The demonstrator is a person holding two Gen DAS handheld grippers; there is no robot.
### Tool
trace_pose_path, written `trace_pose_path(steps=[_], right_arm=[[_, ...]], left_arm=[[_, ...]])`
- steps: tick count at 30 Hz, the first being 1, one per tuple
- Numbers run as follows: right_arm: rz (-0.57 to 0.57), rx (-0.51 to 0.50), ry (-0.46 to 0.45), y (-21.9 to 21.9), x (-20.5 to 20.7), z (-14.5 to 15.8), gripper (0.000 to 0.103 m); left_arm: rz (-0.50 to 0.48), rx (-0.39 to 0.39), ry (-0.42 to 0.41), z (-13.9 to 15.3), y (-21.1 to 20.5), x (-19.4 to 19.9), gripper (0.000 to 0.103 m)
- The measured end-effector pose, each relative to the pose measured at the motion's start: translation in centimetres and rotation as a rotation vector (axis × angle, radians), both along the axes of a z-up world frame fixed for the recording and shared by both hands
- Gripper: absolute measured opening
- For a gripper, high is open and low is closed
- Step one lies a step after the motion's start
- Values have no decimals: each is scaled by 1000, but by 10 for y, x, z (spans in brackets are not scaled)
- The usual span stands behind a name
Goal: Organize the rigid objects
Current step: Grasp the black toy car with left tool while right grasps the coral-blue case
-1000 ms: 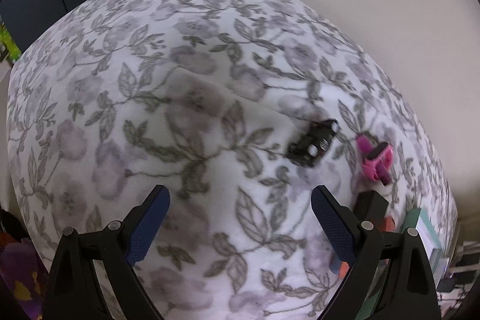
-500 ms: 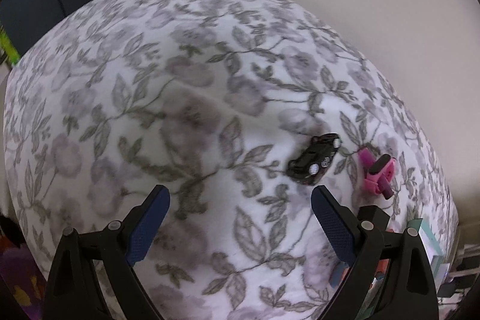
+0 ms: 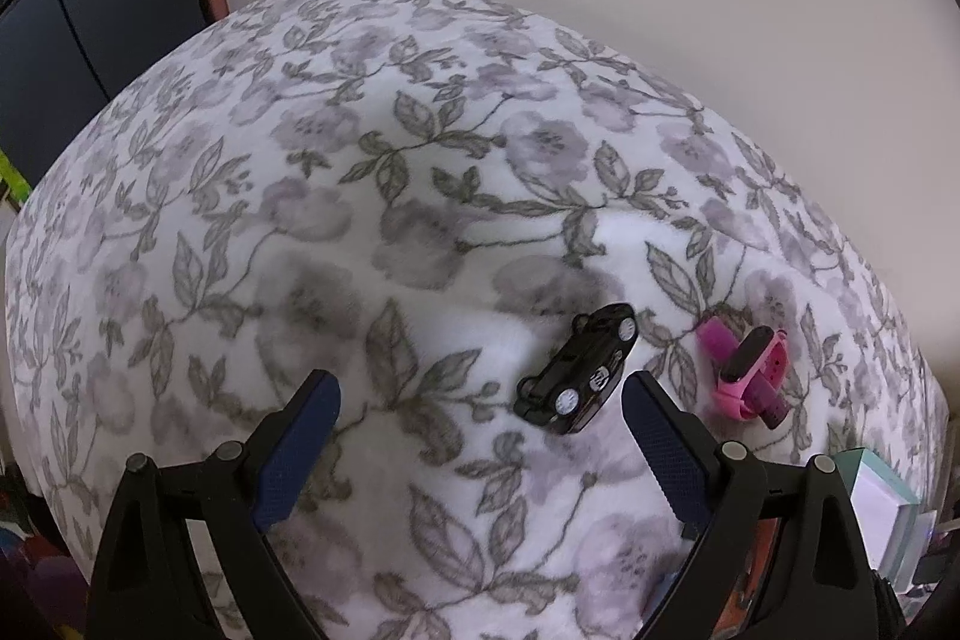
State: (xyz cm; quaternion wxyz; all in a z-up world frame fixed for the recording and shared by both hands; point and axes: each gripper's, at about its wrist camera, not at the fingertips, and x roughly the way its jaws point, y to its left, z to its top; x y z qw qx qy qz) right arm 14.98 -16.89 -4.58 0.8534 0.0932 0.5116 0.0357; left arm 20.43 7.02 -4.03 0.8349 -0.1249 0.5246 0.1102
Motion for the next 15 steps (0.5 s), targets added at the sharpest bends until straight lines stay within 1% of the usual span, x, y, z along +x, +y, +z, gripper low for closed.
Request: trace_pose_path(steps=[5, 9, 15], right_arm=[[13, -4, 20, 2, 3, -6, 55], [16, -10, 53, 4, 5, -16, 53], [6, -24, 101, 5, 5, -33, 51]], left_arm=[[-39, 19, -2, -7, -15, 11, 95], [-56, 36, 10, -20, -22, 17, 95], [-89, 37, -32, -30, -26, 19, 95]])
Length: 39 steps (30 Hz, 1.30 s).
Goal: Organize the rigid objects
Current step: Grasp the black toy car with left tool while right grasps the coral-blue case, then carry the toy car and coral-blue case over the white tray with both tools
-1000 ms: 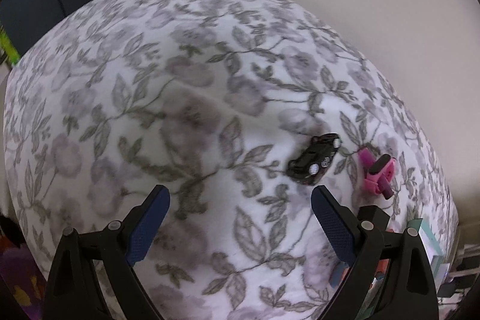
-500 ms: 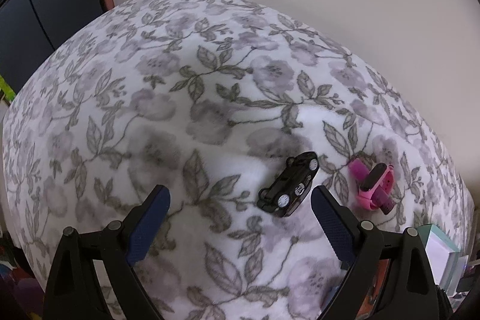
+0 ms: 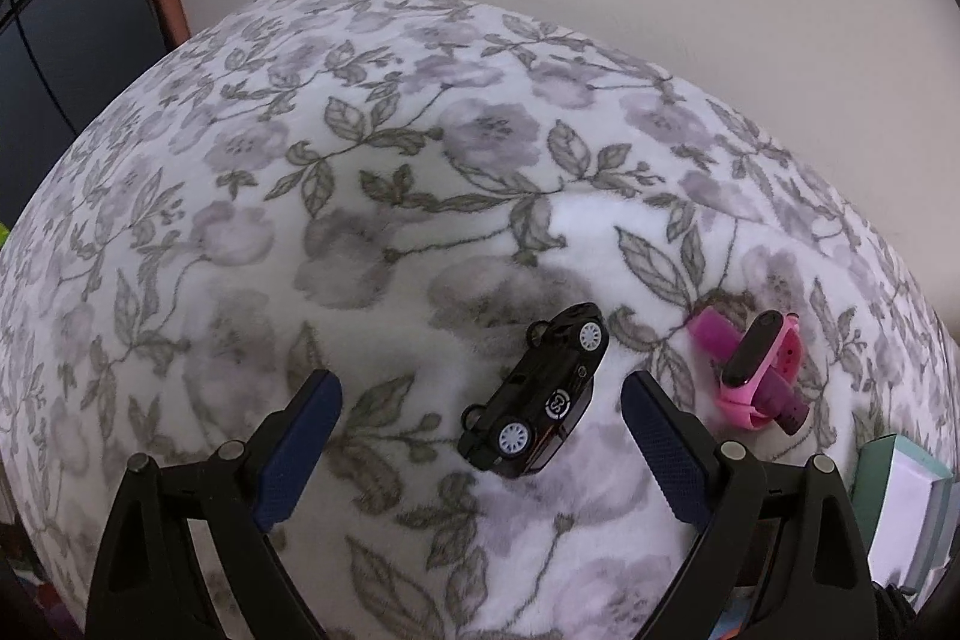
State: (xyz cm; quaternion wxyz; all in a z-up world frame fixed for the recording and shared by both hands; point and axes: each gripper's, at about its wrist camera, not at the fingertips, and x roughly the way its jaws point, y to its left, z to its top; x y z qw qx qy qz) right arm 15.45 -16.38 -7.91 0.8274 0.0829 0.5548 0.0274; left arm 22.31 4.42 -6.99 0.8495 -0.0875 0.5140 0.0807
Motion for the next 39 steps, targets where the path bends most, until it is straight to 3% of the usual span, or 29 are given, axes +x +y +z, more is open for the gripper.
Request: trace_pose_path(steps=[3, 9, 12, 21, 28, 39], right_arm=[[-4, 3, 8, -1, 0, -6, 49], [4, -5, 3, 0, 0, -6, 49], [10, -18, 2, 1, 0, -7, 49], [4, 5, 3, -1, 0, -7, 48], [-5, 58, 2, -8, -1, -4, 48], [6, 115, -32, -13, -5, 18, 45]], left_arm=[[-4, -10, -2, -5, 0, 1, 93], [-31, 1, 8, -12, -5, 1, 78], [-42, 9, 14, -14, -8, -1, 65], [-88, -2, 25, -11, -12, -1, 39], [-73, -40, 47, -6, -8, -1, 31], [-41, -127, 43, 5, 5, -4, 30]])
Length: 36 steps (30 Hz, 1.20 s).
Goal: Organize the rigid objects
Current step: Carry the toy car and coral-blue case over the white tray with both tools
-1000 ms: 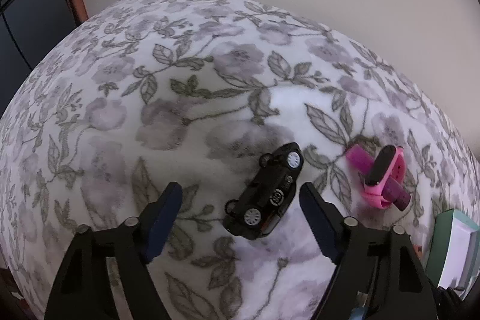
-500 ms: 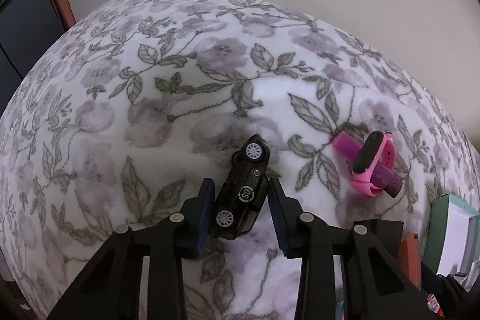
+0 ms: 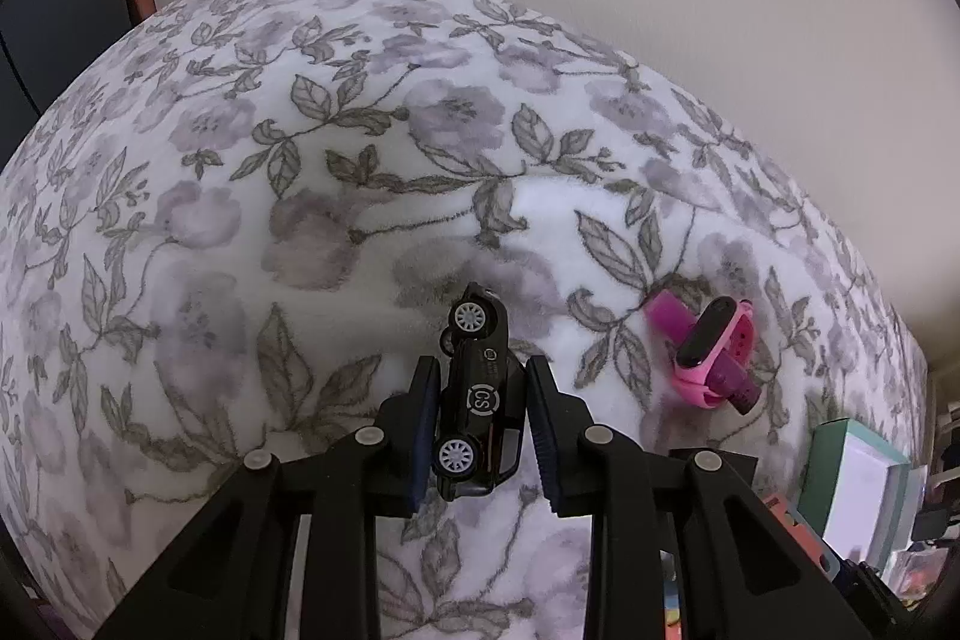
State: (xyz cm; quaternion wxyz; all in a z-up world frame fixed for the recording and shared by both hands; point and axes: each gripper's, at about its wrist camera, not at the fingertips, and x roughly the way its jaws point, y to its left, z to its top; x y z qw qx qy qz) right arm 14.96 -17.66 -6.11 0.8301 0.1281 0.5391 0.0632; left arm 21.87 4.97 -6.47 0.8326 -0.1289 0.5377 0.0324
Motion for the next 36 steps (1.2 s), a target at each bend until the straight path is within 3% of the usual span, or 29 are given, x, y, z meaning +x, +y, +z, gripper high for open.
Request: trace_pose_path(steps=[11, 21, 31, 36], right_arm=[[-33, 37, -75, -17, -5, 36, 45], [-155, 31, -156, -71, -25, 71, 45], [-301, -12, -166, -146, -50, 82, 45], [-368, -34, -162, -179, -62, 86, 45]], left_arm=[[-3, -27, -90, 41, 0, -7, 30], [-74, -64, -149, 84, -28, -20, 30], [-245, -68, -137, 99, -115, -40, 30], [-334, -25, -121, 94, -164, -50, 30]])
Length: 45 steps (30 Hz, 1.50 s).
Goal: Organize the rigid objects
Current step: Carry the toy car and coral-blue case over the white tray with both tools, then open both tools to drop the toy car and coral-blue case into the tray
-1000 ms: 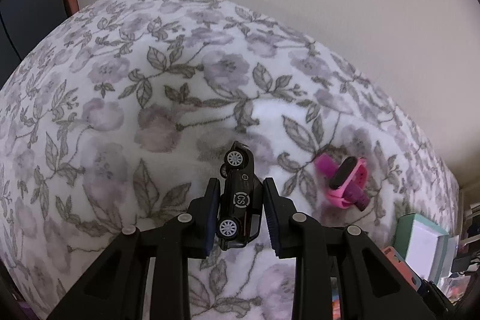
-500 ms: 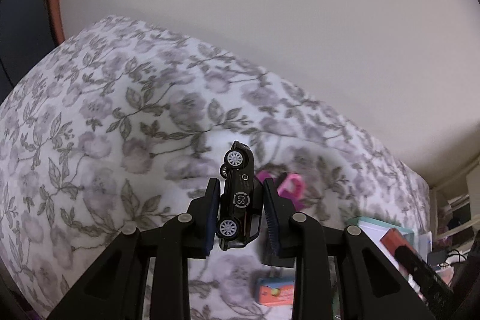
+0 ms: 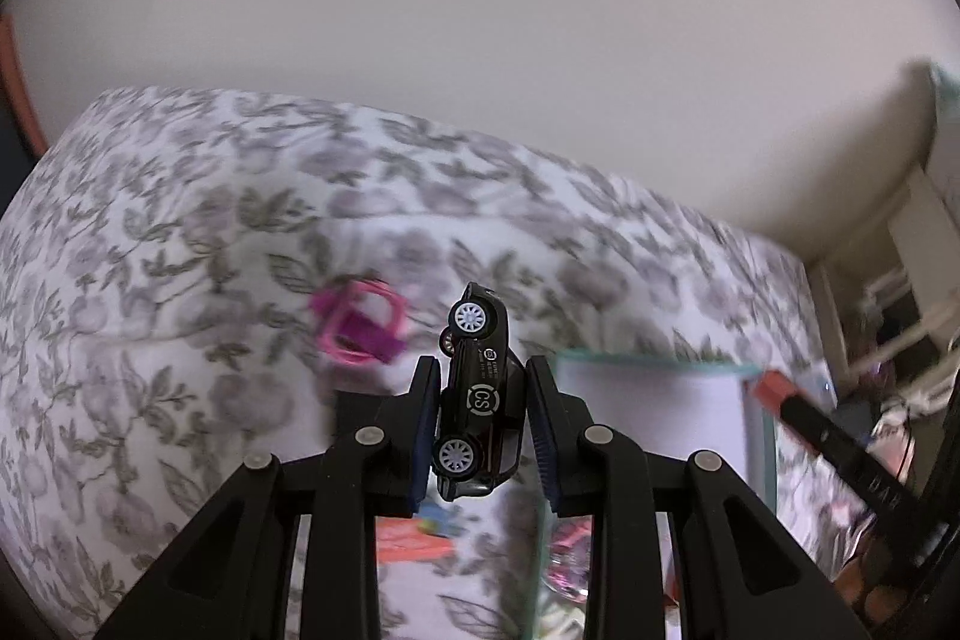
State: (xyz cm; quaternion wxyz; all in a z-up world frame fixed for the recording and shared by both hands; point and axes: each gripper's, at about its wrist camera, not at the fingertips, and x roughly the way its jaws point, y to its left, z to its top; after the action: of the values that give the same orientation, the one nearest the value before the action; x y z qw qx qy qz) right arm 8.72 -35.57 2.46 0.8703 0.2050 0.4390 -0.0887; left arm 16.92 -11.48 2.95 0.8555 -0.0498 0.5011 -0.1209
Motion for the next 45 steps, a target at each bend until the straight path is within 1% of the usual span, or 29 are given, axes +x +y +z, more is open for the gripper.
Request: trace_pose_path(steps=[3, 8, 11, 13, 14, 20, 25, 34, 45], right_arm=[[-30, 6, 8, -16, -6, -2, 45], [-55, 12, 32, -31, -11, -9, 45], [-52, 9, 46, -32, -11, -13, 45], [-44, -13, 75, -29, -8, -20, 45], [-36, -25, 99, -27, -6, -26, 45], [-30, -24, 161, -26, -1, -49, 45], [-27, -18, 171, -25, 2, -57, 45], [-26, -48, 207, -25, 2, -64, 45], [-30, -54, 216, -32, -5, -60, 46]], left_arm=[[-59, 30, 20, -9, -33, -5, 30], [-121, 32, 64, -23, -69, -10, 30], [-133, 40, 68, -27, -85, -14, 30], [-135, 46, 73, -32, -93, -16, 30], [-136, 49, 75, -35, -95, -17, 30], [-151, 75, 81, -54, -102, -20, 30], [-164, 96, 87, -64, -105, -20, 30], [-156, 130, 119, -73, -106, -18, 30], [-142, 145, 123, -67, -108, -22, 30]])
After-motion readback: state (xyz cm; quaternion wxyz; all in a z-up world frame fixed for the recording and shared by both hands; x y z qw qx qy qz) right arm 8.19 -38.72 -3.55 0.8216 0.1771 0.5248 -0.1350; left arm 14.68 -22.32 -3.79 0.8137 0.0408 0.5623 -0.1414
